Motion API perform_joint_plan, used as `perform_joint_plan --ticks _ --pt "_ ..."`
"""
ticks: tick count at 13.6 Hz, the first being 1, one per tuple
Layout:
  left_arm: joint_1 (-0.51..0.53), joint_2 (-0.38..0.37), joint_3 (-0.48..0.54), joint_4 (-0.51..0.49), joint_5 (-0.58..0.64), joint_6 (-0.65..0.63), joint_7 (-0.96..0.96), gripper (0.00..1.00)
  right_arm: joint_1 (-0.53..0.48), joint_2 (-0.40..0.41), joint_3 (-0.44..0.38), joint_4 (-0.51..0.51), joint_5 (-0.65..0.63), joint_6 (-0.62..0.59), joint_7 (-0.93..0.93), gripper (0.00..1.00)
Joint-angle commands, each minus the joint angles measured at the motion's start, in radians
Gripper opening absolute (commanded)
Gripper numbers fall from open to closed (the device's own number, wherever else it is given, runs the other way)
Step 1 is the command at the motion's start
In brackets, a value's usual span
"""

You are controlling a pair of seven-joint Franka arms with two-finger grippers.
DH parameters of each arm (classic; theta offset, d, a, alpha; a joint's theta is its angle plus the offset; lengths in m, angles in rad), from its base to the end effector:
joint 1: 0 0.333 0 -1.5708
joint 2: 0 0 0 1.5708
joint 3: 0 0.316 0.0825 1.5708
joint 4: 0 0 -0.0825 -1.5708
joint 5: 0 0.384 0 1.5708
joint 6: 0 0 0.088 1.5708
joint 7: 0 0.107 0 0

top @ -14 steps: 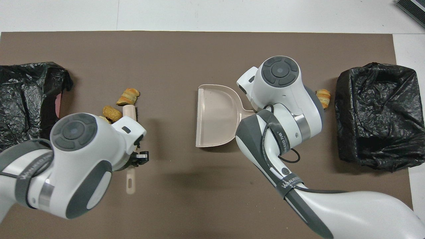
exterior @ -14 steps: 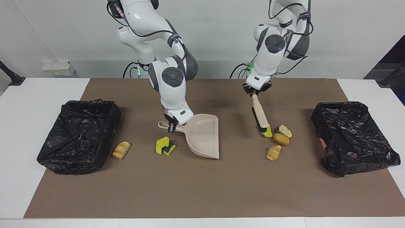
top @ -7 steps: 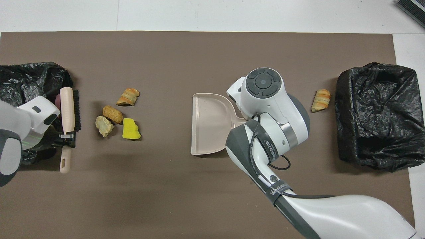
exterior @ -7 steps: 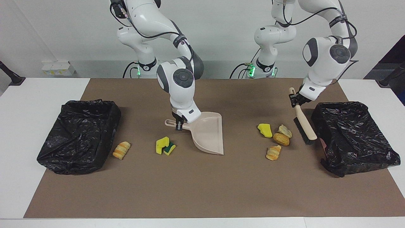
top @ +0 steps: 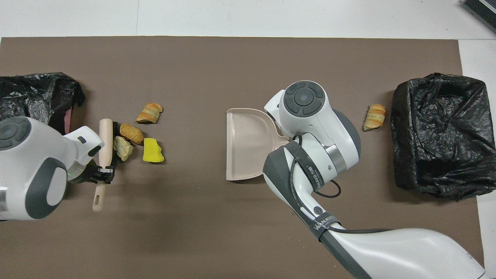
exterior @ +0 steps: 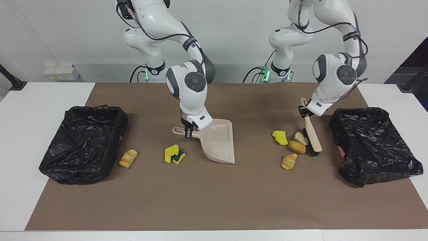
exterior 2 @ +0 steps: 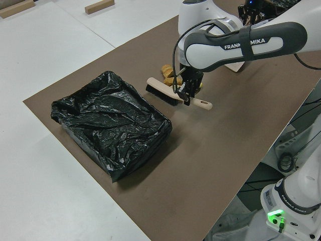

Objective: Sweep and dump trash in bin
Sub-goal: 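Grasp the beige brush with the left gripper and carry it toward the bread, then sweep the bread and sponge into the dustpan with the left gripper's brush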

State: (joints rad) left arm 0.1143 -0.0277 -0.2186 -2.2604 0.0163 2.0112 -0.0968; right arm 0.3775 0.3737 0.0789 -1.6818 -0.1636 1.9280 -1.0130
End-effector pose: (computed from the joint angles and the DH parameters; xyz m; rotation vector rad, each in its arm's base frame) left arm 0.4871 -0.0501 0.3562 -3.0809 0.0236 0.3389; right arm 0.5855 0.2696 0.3750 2.1983 2.1162 -0.2351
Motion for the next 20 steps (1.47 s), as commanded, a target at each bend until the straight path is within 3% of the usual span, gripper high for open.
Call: perform_joint_plan --ticks 1,10,14,18,20 --pt "-0.065 -0.027 0.007 -0.041 0.002 0.035 -0.070 0.00 0.007 -0.015 0.004 -0.024 -0.033 0.019 0.019 0.00" --pt "-0.341 0.002 0.005 -0.027 -0.202 0.119 -0.250 0.00 0.054 0.037 0.006 -0.012 -0.031 0.114 0.160 0.00" --pt "-0.422 0.046 0.007 0.050 -0.295 0.152 -0.250 0.00 0.080 0.059 0.006 -0.010 -0.028 0.160 0.188 0.00" --pt "-0.407 0.068 0.011 0.134 -0.378 0.124 -0.241 0.00 0.078 0.060 0.006 -0.006 -0.030 0.158 0.192 0.00" --pt "-0.336 0.036 0.016 0.204 -0.351 0.002 -0.166 0.00 0.075 0.060 0.006 -0.006 -0.033 0.157 0.191 0.00"
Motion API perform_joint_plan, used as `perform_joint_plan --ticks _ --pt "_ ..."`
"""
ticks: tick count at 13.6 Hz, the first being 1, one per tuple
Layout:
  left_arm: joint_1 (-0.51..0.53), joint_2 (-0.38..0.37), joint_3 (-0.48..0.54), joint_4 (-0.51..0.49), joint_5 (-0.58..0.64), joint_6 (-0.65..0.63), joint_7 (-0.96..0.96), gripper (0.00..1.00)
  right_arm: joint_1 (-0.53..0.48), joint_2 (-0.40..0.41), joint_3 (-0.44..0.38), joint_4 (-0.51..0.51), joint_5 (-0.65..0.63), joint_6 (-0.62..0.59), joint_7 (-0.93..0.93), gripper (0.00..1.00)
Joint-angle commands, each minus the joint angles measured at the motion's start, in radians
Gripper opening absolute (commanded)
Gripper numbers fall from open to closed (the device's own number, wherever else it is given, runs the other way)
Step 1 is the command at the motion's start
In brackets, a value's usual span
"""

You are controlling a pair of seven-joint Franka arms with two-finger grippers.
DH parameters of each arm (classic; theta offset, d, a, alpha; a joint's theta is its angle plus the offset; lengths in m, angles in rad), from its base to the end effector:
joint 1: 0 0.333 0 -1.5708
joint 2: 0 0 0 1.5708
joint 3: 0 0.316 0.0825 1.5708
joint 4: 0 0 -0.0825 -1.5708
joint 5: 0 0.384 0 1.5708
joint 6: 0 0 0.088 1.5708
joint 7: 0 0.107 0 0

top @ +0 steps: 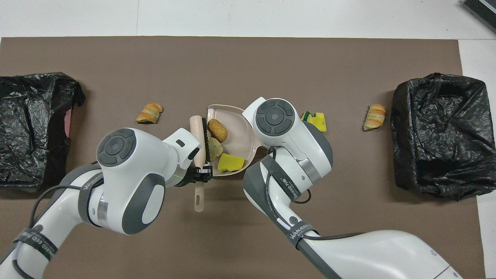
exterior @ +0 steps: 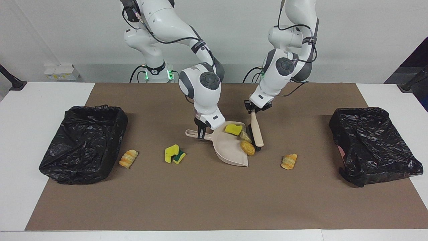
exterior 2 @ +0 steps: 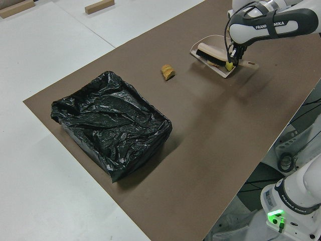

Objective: Sweep and dump trash in bin
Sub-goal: 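Sweep the bread and sponge into the dustpan with the left gripper's brush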

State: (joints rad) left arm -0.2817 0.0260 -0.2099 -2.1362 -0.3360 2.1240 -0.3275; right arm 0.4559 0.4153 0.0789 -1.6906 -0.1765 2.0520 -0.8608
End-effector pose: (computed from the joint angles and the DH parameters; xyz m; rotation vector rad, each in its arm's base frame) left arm 0.4698 -0.2679 0.3933 2.8848 0.0275 -0.2166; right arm 0.5734 0.3227 0.3536 2.2401 2.0365 -0.1073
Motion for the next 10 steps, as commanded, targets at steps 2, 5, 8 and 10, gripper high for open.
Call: perform_joint_plan --ticks 2,5,8,10 --pt "0.100 -0.006 0.010 0.169 0.165 -0.224 0.181 0.00 -0.003 0.019 0.005 0.005 -0.020 0.022 0.039 0.00" --pt "0.194 0.022 0.012 0.199 0.279 -0.190 0.206 0.00 -0.002 0.019 0.004 0.005 -0.021 0.019 0.039 0.00" --pt "0.286 0.098 0.012 0.211 0.435 -0.109 0.291 0.00 0.000 0.019 0.004 0.003 -0.021 0.017 0.039 0.00" --pt "0.338 0.173 0.012 0.219 0.506 -0.012 0.294 0.00 -0.002 0.019 0.004 0.003 -0.023 0.017 0.039 0.00"
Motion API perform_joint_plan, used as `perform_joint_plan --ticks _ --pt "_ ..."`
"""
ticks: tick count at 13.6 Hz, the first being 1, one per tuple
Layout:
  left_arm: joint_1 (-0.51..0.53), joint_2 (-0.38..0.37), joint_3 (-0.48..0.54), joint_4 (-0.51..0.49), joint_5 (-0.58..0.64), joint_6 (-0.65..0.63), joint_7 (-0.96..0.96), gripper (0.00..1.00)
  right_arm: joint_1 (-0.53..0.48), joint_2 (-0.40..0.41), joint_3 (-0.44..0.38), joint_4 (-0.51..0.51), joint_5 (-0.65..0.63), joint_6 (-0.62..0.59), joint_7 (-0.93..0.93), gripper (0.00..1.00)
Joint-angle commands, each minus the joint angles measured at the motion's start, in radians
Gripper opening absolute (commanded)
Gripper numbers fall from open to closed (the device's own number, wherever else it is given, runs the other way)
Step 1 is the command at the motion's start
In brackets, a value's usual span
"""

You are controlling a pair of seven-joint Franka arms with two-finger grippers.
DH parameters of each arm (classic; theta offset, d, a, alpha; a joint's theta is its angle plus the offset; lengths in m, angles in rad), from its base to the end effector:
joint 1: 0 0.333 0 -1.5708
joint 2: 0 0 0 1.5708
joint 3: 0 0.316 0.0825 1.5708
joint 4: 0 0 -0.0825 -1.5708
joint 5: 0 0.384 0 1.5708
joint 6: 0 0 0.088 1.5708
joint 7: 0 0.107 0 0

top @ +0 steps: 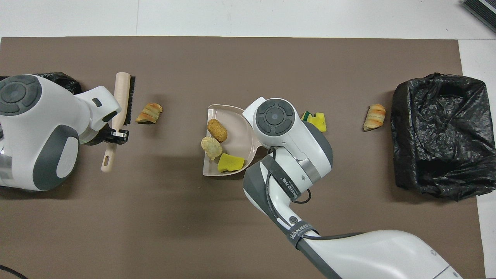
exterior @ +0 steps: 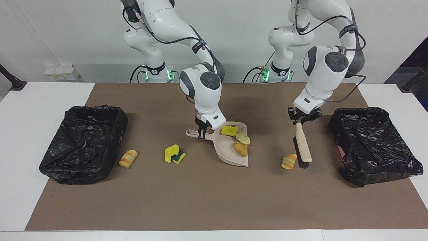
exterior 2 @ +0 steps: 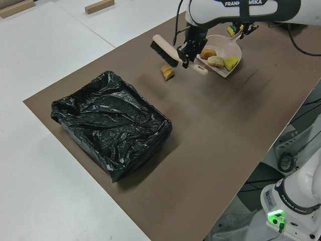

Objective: Sweep and dump trash in bin
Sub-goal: 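Sweep the bread and sponge into the dustpan with the left gripper's brush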

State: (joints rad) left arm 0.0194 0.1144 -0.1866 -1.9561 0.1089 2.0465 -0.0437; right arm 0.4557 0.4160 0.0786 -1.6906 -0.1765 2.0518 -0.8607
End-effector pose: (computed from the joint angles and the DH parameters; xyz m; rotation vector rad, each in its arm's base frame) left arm 0.5733 -0.0882 0.4181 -3.0531 0.2655 0.0207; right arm 0.5735 0.3225 0.3531 2.2407 2.0359 -0.1087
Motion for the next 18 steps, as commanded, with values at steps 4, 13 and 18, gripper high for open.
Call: perform_joint_plan --ticks 4,13,18 --pt "0.056 0.108 -0.013 -0.009 0.086 0.090 0.016 0.00 -0.002 0.018 0.004 0.003 -0.023 0.018 0.037 0.00" --pt "-0.076 0.050 -0.022 -0.132 0.011 0.089 -0.001 0.00 -0.002 0.023 0.004 0.002 -0.023 0.021 0.037 0.00" --pt "-0.280 0.021 -0.022 -0.138 -0.142 0.024 -0.097 0.00 -0.003 0.024 0.004 0.000 -0.023 0.021 0.037 0.00"
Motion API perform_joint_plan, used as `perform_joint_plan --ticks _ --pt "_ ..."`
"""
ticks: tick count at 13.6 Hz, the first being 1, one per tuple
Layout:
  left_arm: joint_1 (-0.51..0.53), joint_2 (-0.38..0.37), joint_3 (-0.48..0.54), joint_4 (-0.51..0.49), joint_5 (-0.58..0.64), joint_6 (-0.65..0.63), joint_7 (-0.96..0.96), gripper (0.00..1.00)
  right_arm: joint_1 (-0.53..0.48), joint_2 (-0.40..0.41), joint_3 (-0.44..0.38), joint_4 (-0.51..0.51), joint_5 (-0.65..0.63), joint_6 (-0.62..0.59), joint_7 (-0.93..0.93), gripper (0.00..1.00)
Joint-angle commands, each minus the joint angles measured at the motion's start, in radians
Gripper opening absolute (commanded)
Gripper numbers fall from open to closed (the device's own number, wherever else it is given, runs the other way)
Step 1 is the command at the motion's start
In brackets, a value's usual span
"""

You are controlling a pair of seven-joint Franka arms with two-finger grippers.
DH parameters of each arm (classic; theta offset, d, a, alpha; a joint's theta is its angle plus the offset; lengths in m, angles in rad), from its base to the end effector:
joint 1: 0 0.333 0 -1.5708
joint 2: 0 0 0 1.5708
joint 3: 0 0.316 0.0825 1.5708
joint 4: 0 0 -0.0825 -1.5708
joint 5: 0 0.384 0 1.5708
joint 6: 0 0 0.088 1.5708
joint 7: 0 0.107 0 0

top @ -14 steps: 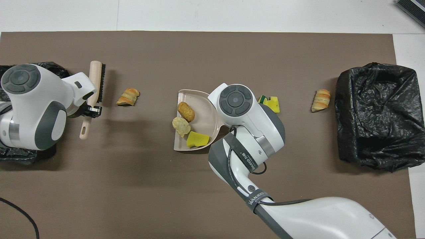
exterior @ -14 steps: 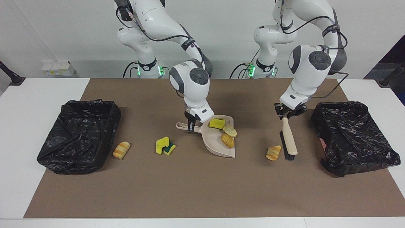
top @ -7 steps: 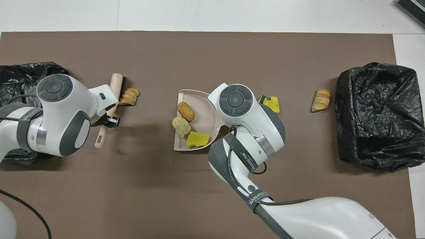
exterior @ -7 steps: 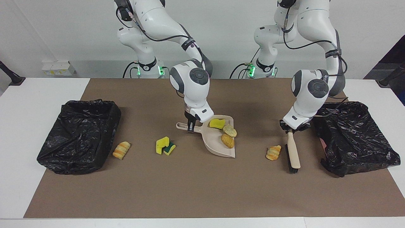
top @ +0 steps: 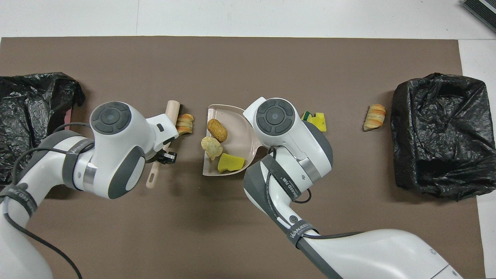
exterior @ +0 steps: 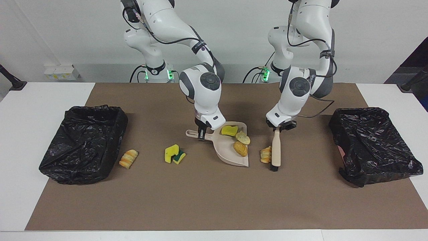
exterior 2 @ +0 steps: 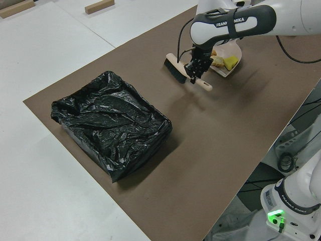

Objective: Sweep and dump trash in bin
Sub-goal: 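Sweep the bread and sponge into the dustpan with the left gripper's brush, then carry the loaded dustpan with the right gripper and tip it into the bin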

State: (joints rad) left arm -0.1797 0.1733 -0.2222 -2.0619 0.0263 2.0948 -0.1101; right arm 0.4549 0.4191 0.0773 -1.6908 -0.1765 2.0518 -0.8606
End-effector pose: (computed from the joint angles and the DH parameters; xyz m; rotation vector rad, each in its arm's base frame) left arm 0.5177 -0.2163 0.3423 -3.0794 0.4747 0.2116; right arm 0.5742 0.3213 0.3510 2.2428 2.0340 -0.1139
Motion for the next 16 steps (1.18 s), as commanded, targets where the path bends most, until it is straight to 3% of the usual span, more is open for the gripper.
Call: perform_joint_plan --ticks 1,7,11,16 --pt "-0.107 -0.043 0.014 -0.030 -0.090 -0.028 -0.031 0.00 -0.002 0.021 0.006 0.000 -0.023 0.022 0.037 0.00" --pt "-0.138 -0.060 0.010 0.012 -0.163 -0.136 -0.019 0.00 -0.004 0.020 0.006 -0.004 -0.023 0.015 0.037 0.00" --pt "-0.127 -0.150 0.020 0.081 -0.201 -0.231 -0.131 0.00 -0.018 0.020 0.006 -0.004 -0.024 0.010 0.023 0.00" --pt "-0.112 -0.251 0.020 0.068 -0.172 -0.389 -0.196 0.00 -0.039 0.004 0.006 0.011 -0.021 -0.013 0.000 0.00"
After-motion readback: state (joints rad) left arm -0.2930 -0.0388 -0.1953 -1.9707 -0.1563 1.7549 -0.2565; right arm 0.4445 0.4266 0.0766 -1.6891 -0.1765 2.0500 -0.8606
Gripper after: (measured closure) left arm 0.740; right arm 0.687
